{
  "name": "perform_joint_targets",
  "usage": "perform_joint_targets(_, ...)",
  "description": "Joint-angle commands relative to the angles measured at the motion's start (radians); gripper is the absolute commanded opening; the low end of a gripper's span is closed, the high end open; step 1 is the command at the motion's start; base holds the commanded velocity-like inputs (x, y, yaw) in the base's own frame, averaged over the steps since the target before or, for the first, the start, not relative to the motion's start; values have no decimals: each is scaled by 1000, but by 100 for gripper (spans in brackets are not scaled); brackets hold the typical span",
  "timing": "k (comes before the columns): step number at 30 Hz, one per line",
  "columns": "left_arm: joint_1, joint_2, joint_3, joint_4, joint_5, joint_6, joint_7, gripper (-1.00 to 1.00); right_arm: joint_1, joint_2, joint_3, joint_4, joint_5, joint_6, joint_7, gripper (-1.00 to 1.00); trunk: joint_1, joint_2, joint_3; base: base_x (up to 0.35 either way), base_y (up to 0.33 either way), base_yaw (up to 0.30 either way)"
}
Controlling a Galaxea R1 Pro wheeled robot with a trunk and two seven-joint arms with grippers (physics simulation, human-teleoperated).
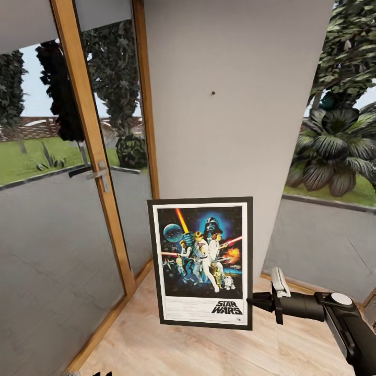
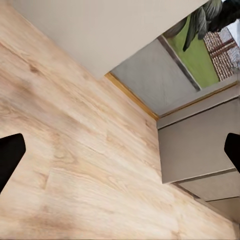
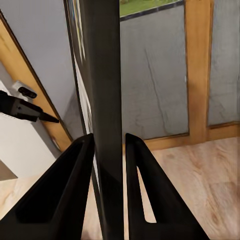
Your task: Pick up the poster from the kitchen countertop and hang it on one of the wall nails in the kitchen.
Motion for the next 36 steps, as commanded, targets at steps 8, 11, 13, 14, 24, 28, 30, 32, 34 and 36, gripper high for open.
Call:
perform_joint_targets(8,-1,-5,12,-24,-14,-13,-3,100,-1,0,-1,0,-1,13,6,-100,1,-2,4,37,35,-250)
perform_joint_targets(11,-1,0,12,-24,-15,-13,-3,100,-1,0,-1,0,-1,13,6,-100,1,-2,7,175,191,-249)
perform_joint_targets(13,-1,4,12,-24,-15,-13,-3,100,-1,0,-1,0,-1,13,6,-100,1,-2,8,206,233,-156)
perform_joint_targets(14,-1,6,12,-24,-15,-13,-3,100,-1,0,-1,0,-1,13,6,-100,1,-2,8,214,245,-111)
perform_joint_targets(24,-1,21,12,-25,-15,-12,-3,100,-1,0,0,-1,-2,13,6,-100,1,-2,9,216,292,-18)
perform_joint_targets(28,-1,21,12,-25,-15,-12,-3,100,-1,1,0,-1,-2,13,6,-100,1,-2,9,209,307,-70)
perform_joint_targets(30,-1,22,12,-25,-15,-12,-3,100,-1,1,1,-1,-2,13,6,-100,1,-2,10,193,270,-212)
perform_joint_targets(32,-1,22,12,-25,-15,-12,-3,100,-1,1,1,-1,-2,13,6,-100,1,-2,11,136,183,-245)
perform_joint_targets(34,-1,22,12,-25,-15,-12,-3,100,-1,1,1,-1,-2,14,6,-100,1,-2,13,70,94,-266)
perform_joint_targets(36,-1,22,12,-25,-15,-12,-3,100,-1,2,1,-1,-2,14,6,-100,1,-2,14,26,35,-280)
